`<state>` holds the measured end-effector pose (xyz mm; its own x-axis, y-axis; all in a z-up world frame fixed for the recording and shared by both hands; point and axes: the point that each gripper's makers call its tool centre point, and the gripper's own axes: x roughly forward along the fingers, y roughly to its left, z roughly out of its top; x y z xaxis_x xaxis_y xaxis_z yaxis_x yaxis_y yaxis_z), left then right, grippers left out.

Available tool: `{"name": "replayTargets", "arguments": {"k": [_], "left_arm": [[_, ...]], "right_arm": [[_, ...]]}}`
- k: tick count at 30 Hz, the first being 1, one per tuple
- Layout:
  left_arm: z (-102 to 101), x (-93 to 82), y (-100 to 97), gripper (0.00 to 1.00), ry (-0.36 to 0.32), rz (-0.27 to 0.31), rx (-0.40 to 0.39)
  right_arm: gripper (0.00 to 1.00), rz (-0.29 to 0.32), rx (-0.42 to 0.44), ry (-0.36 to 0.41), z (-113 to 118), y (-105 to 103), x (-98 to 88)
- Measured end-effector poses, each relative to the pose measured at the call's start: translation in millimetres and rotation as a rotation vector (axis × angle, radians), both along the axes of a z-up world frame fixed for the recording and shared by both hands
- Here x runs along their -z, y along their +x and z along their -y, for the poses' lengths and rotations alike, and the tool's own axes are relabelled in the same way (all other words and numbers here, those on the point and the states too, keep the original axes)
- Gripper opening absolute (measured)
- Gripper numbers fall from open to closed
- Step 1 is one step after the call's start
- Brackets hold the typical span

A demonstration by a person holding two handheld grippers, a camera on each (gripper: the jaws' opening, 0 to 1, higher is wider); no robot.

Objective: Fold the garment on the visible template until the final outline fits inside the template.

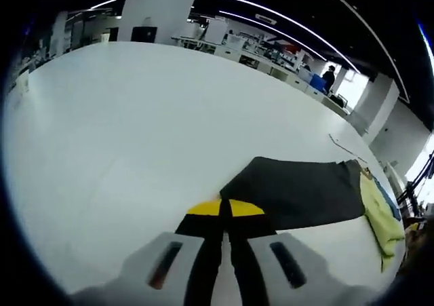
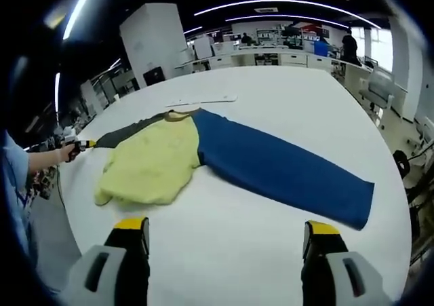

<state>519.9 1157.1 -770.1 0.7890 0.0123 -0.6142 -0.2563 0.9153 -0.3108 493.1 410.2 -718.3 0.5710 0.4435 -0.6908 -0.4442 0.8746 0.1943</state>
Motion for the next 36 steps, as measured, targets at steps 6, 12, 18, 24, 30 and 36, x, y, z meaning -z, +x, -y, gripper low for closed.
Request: {"name": "replayTargets", "arguments": {"k": [6,12,18,24,30,36], "left_arm": [[7,1.3,-12.1,0.0,0.048,-0.04,0.038],[5,1.9,-11.7,0.0,0.004,-0.031,0.016],[8,-0.3,-8.4,0.06,0.027,-0.016,0.039],[12,-6.4,2.7,0.28,0.032,0.011,0.054],[14,-3.7,6.5,0.14,-0.006,0.014,0.033],[22,-19.1,8.5,0.0,0.078,0.062,0.093]], "right_arm": [[0.94,0.004,0.008,0.017,-1,-4,2.1],[0.94,-0.004,0.012,0.023,-1,-7,6.8],[0.94,-0.002,0.019,0.029,1,-6,7.0],[0.94,-0.006,0.02,0.026,1,-7,9.0],[0.94,-0.01,0.018,0.024,1,-9,10.4],[0.94,-0.01,0.024,0.028,3,-10,10.4]]}}
